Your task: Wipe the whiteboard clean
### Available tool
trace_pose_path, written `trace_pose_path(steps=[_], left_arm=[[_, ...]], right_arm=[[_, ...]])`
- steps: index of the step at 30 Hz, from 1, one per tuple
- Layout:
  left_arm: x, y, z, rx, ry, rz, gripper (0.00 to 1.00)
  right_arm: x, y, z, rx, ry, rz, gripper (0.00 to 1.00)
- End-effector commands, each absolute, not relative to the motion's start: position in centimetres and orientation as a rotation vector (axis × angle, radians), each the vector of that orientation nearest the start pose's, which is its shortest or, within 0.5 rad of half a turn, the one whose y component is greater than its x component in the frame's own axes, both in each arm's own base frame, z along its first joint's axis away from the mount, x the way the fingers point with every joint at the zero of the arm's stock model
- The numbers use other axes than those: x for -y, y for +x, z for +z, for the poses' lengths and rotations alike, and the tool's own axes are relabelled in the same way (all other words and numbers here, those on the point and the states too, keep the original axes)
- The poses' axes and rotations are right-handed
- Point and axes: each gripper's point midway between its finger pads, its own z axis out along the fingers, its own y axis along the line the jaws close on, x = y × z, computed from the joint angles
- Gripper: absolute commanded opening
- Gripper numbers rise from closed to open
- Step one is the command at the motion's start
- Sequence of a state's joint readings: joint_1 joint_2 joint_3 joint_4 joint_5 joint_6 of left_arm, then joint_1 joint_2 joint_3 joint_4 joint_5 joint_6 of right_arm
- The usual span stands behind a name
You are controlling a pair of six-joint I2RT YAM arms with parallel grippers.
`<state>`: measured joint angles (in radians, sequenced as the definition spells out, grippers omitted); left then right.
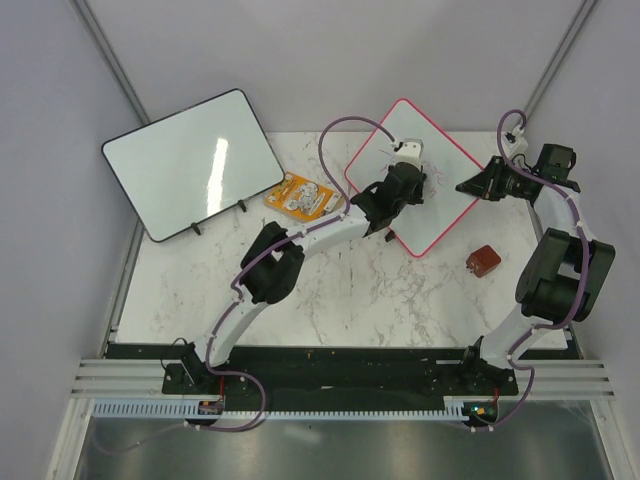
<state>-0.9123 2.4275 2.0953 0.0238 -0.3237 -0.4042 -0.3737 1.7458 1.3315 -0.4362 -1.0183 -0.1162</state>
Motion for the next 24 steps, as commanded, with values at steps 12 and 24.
trace_pose_path(steps=[12, 24], left_arm=[[43.0, 54.5, 8.8, -2.073, -0.147, -0.607, 0.02], [41.2, 56.2, 6.9, -2.083, -0.319, -0.579, 0.02]], right_arm=[[-0.5, 41.4, 13.2, -2.179, -0.393, 0.730, 0.00], [-0.8, 41.1, 13.0, -2.181, -0.428, 0.748, 0.00]])
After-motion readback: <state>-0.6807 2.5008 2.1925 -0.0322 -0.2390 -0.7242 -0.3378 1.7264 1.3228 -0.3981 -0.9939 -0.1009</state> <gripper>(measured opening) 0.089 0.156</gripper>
